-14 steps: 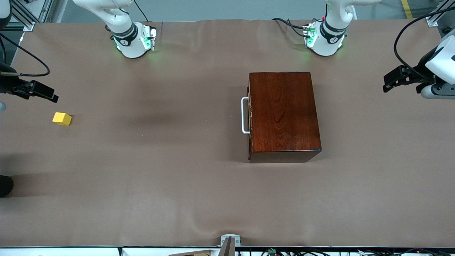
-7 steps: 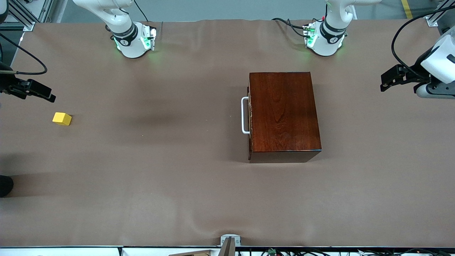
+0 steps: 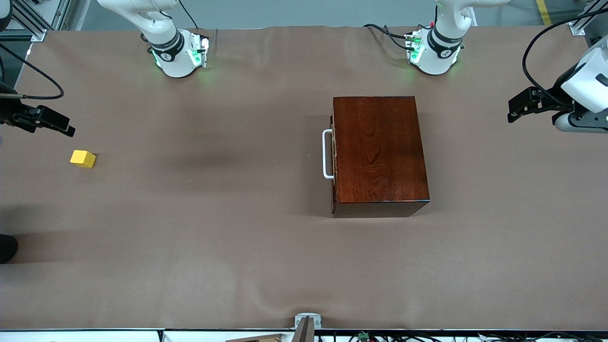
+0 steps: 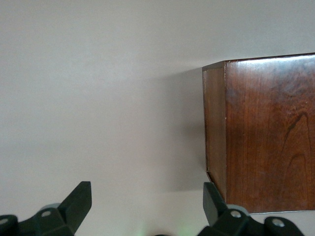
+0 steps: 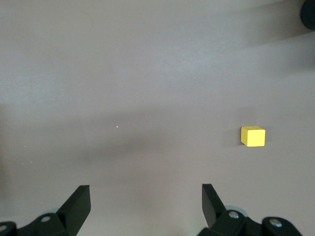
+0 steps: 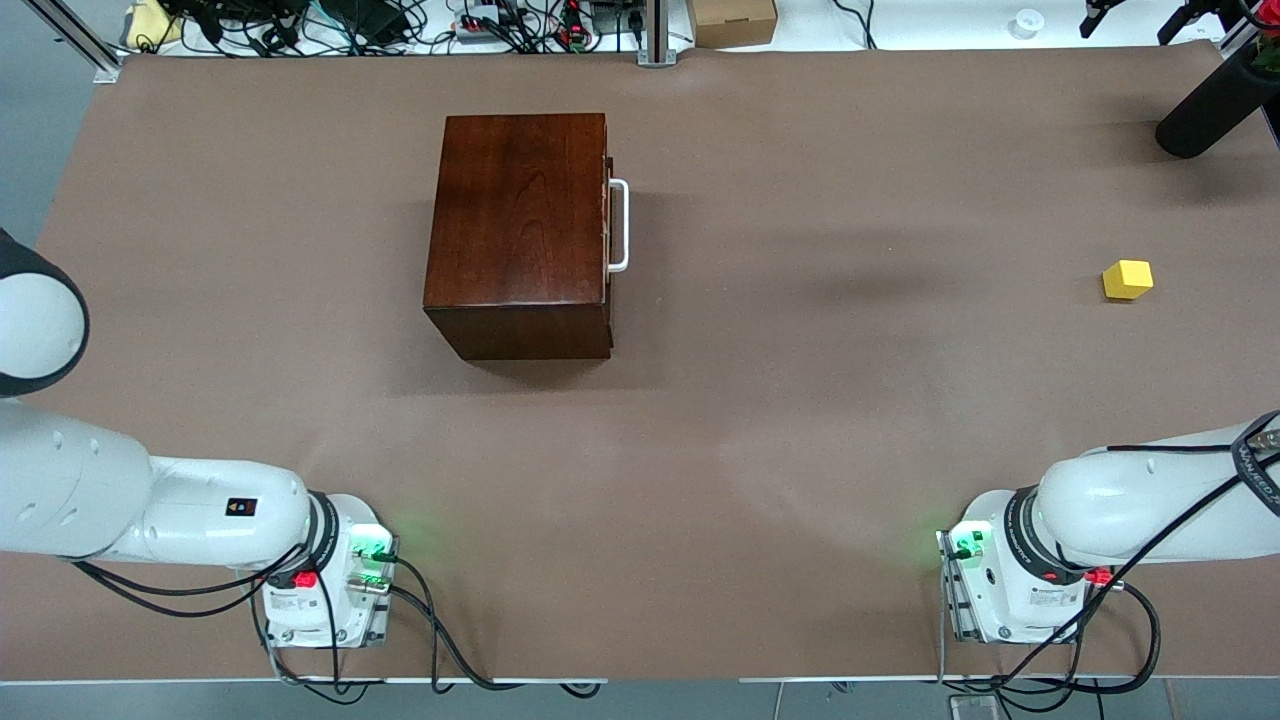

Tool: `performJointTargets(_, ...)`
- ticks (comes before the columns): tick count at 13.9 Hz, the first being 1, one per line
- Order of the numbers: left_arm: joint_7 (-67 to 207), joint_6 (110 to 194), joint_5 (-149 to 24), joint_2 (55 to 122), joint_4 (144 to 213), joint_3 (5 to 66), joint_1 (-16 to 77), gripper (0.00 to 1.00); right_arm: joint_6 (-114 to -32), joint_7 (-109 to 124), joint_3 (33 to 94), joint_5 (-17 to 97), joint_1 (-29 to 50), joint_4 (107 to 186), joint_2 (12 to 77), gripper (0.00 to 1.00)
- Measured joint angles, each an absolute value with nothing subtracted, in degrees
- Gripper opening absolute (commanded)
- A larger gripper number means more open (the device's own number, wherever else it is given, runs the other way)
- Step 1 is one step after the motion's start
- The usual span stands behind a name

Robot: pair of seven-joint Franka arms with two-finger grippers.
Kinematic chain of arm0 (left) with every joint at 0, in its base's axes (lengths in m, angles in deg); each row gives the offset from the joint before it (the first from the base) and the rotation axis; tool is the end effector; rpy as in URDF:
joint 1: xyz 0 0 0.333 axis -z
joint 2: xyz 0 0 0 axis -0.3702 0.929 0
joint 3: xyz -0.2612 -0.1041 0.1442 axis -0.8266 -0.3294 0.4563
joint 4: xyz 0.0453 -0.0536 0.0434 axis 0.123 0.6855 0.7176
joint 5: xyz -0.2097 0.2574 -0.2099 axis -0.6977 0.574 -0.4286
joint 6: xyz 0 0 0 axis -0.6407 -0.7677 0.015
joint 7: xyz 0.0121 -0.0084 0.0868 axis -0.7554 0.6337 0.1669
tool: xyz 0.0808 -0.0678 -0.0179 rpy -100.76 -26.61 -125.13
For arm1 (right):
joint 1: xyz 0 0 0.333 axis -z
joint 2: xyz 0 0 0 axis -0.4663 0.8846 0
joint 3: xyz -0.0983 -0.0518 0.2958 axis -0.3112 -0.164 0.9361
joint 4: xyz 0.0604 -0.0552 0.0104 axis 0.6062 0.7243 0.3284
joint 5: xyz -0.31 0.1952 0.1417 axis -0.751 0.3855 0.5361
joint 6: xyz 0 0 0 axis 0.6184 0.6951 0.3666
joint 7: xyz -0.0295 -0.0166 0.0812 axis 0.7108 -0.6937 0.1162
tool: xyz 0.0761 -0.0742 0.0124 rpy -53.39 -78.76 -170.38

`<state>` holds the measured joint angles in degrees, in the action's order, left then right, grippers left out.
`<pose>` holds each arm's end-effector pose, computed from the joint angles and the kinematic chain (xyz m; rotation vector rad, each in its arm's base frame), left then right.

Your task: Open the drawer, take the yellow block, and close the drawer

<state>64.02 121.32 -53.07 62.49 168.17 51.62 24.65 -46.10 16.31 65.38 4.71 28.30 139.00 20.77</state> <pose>0.5440 -0.0473 0.6287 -3.1277 0.1329 0.0691 0.5505 -0.0362 0.6104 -3.1007 0.2130 0.0801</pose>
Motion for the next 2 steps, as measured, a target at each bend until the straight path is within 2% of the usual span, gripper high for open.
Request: performJointTargets(2, 64.0, 121.3, -53.1, 62.5, 168.2, 51.6, 24.7, 1.0, -46.1, 16.3, 65.4, 4.7, 28.3, 139.0, 20.8, 1.0)
